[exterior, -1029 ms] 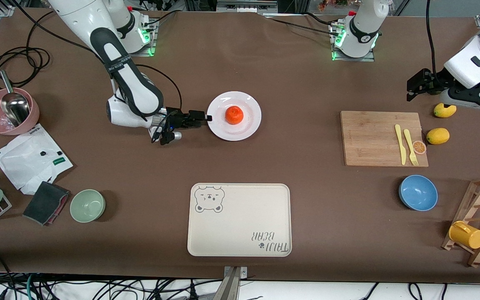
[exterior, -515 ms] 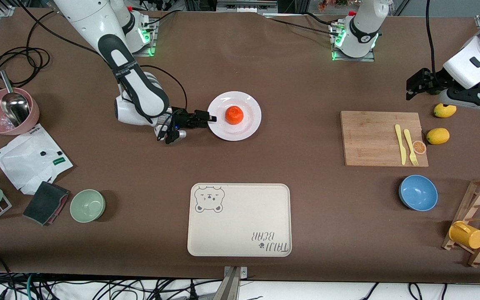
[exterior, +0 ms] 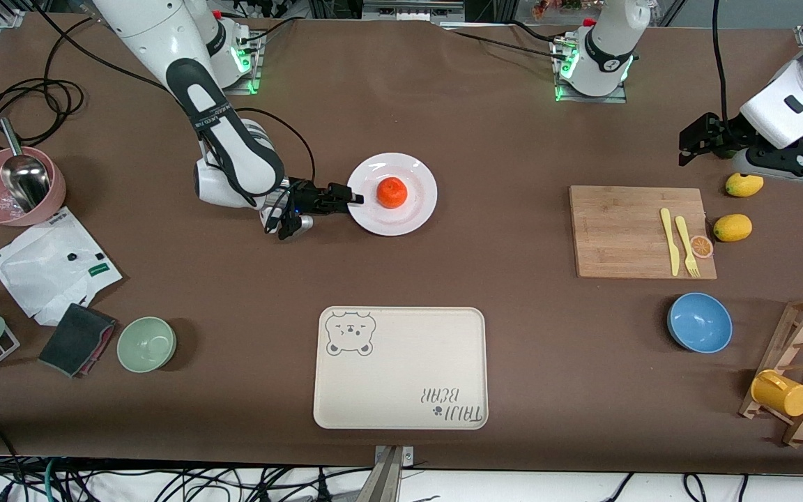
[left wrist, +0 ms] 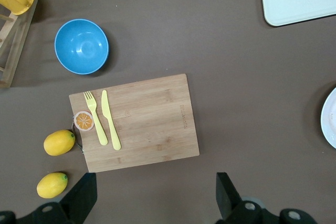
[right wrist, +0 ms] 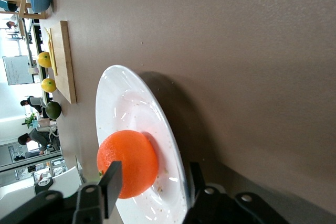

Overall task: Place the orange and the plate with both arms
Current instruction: 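Grip the white plate rim with the right gripper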

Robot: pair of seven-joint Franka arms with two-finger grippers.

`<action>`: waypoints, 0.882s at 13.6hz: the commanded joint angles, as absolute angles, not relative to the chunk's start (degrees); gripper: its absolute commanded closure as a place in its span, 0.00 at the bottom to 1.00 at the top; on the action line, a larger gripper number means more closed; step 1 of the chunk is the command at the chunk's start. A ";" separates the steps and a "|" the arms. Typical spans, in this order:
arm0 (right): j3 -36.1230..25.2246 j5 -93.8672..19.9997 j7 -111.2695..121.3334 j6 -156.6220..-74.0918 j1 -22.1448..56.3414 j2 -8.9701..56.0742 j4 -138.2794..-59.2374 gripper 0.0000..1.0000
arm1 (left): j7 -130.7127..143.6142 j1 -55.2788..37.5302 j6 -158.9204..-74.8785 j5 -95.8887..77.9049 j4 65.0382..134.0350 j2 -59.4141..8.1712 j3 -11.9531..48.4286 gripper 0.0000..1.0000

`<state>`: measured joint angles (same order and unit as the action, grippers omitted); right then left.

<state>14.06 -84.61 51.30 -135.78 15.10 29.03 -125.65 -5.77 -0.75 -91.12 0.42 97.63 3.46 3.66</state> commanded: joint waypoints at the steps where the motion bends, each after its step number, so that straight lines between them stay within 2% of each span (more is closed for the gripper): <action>1: 14.24 -86.40 53.87 -136.50 15.64 29.00 -126.12 0.46 | -5.71 -0.97 -90.09 1.67 97.03 3.60 3.78 0.00; 8: 14.33 -88.84 57.56 -136.67 15.64 30.85 -126.12 0.47 | -5.62 -1.67 -90.00 1.76 96.42 3.60 4.48 0.00; 12: 14.24 -89.91 59.15 -136.76 16.08 30.94 -126.04 0.80 | -5.63 -1.14 -89.65 1.76 96.42 3.60 4.48 0.00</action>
<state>14.07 -88.11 57.27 -135.82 15.49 31.12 -125.86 -5.75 -1.35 -90.89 0.42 97.31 3.46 4.40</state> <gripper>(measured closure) 0.705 0.000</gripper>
